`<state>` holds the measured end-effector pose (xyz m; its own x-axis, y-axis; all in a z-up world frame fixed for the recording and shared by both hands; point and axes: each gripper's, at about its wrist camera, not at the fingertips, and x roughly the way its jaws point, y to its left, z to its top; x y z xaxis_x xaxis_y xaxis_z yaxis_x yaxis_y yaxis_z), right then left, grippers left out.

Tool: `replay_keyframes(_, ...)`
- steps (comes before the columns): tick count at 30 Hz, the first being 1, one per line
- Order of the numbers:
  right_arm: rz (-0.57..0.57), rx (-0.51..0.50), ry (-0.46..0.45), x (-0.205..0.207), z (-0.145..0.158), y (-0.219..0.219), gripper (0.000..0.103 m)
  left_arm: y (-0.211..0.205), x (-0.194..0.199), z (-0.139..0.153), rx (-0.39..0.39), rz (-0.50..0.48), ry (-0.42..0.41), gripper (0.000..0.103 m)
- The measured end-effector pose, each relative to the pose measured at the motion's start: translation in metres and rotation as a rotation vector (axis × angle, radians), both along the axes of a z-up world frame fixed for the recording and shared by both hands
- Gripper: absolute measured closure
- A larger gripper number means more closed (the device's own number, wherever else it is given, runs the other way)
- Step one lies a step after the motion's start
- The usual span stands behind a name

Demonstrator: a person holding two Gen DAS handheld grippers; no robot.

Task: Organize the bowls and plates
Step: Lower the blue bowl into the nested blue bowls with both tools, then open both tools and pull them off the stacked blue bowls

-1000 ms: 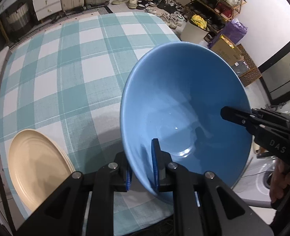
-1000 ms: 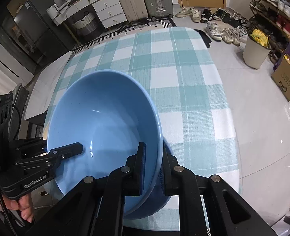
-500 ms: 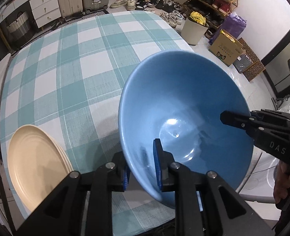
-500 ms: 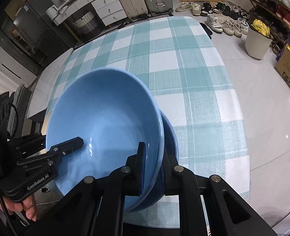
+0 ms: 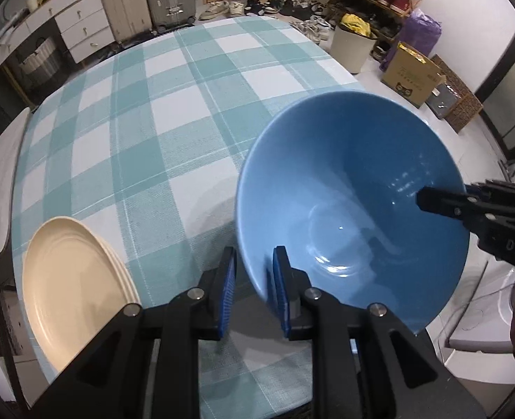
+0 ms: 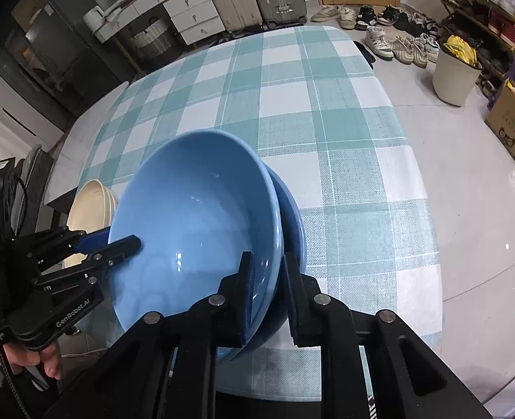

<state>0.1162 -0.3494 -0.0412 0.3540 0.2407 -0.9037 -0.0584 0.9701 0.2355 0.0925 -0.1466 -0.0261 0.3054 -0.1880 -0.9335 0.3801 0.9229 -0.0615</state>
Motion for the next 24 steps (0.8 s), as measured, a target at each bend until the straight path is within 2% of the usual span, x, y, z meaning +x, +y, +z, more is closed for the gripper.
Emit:
replay_keyframes(13, -0.024, -0.013, -0.101, -0.015, 0.017, -0.008, 0.085, 0.006, 0.000, -0.001, -0.059, 0.066, -0.032, 0.080)
replay_keyframes(17, -0.048, -0.028, -0.174, -0.021, 0.028, -0.014, 0.085, 0.009, -0.004, 0.006, -0.066, 0.087, -0.071, 0.079)
replay_keyframes(18, -0.052, -0.042, -0.197, -0.024, 0.031, -0.014, 0.085, 0.010, -0.005, 0.009, -0.070, 0.095, -0.083, 0.077)
replay_keyframes(20, -0.050, -0.096, -0.258, -0.030, 0.039, -0.009, 0.085, 0.012, -0.009, 0.017, -0.078, 0.112, -0.115, 0.053)
replay_keyframes(22, -0.030, -0.151, -0.293, -0.034, 0.043, -0.001, 0.083, 0.016, -0.013, 0.028, -0.070, 0.131, -0.176, 0.053)
replay_keyframes(24, -0.001, -0.189, -0.319, -0.036, 0.045, 0.007, 0.083, 0.020, -0.016, 0.036, -0.085, 0.139, -0.205, 0.053)
